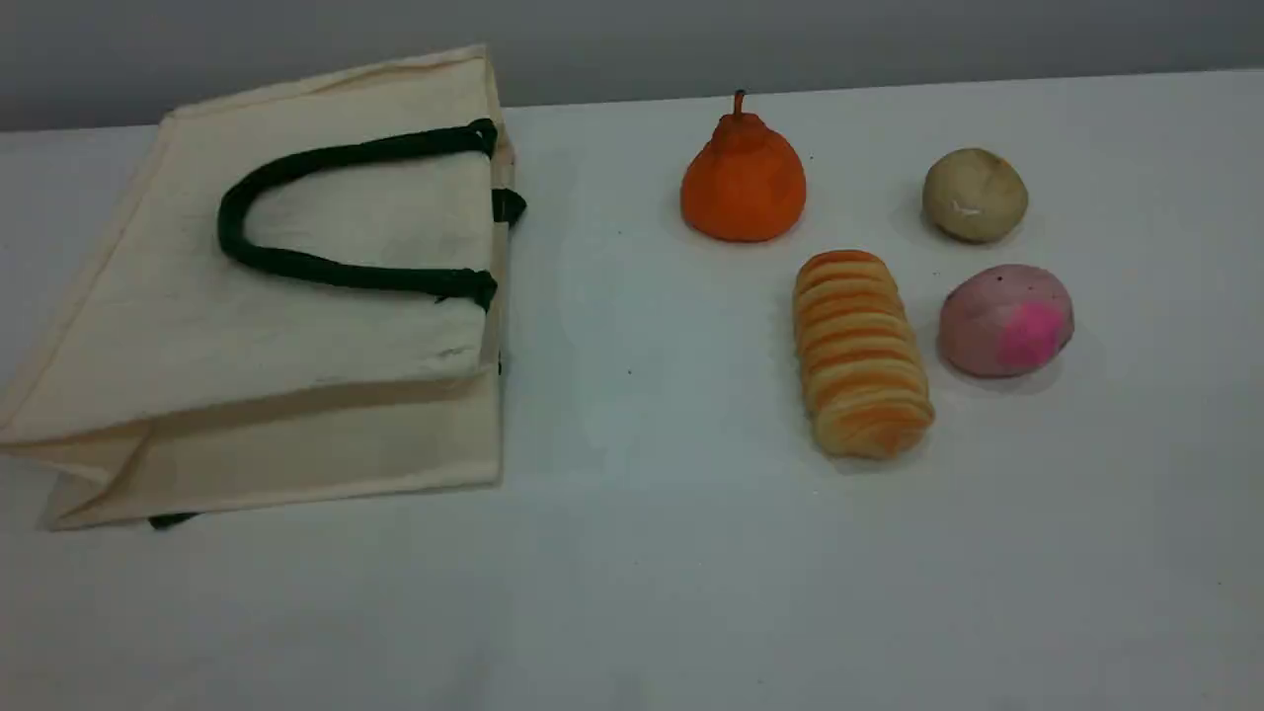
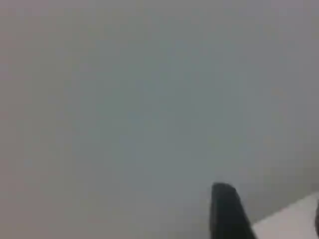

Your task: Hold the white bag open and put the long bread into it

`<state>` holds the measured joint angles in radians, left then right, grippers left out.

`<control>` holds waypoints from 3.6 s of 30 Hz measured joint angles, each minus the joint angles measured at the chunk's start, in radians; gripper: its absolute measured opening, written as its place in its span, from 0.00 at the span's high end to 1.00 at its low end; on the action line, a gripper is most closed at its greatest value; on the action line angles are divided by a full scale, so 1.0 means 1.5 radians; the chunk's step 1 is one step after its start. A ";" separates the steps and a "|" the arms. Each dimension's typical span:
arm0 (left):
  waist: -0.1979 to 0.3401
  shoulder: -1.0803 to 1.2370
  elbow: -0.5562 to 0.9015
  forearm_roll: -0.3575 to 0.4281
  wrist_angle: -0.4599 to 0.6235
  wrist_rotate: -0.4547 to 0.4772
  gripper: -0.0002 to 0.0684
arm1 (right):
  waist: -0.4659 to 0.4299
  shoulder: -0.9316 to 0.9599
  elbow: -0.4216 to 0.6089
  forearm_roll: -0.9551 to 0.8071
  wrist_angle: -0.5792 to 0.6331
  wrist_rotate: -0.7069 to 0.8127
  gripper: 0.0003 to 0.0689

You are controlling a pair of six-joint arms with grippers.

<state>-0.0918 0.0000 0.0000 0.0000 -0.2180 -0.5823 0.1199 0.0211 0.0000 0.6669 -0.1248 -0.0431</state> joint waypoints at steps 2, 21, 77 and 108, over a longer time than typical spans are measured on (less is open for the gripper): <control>0.000 0.000 0.000 0.000 -0.033 -0.018 0.33 | 0.000 0.000 0.000 0.050 -0.002 -0.008 0.51; 0.000 0.066 -0.133 0.293 -0.036 -0.073 0.33 | 0.000 0.002 -0.131 0.036 0.195 -0.202 0.51; 0.000 0.583 -0.283 1.162 -0.019 -0.659 0.39 | 0.000 0.527 -0.252 0.587 0.334 -0.915 0.51; 0.000 0.583 -0.281 1.163 -0.016 -0.659 0.39 | 0.000 0.527 -0.251 0.586 0.334 -0.915 0.51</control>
<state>-0.0918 0.8743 -0.4220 1.7439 -0.2423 -1.5706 0.1199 0.8110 -0.3770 1.5459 0.3756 -1.4153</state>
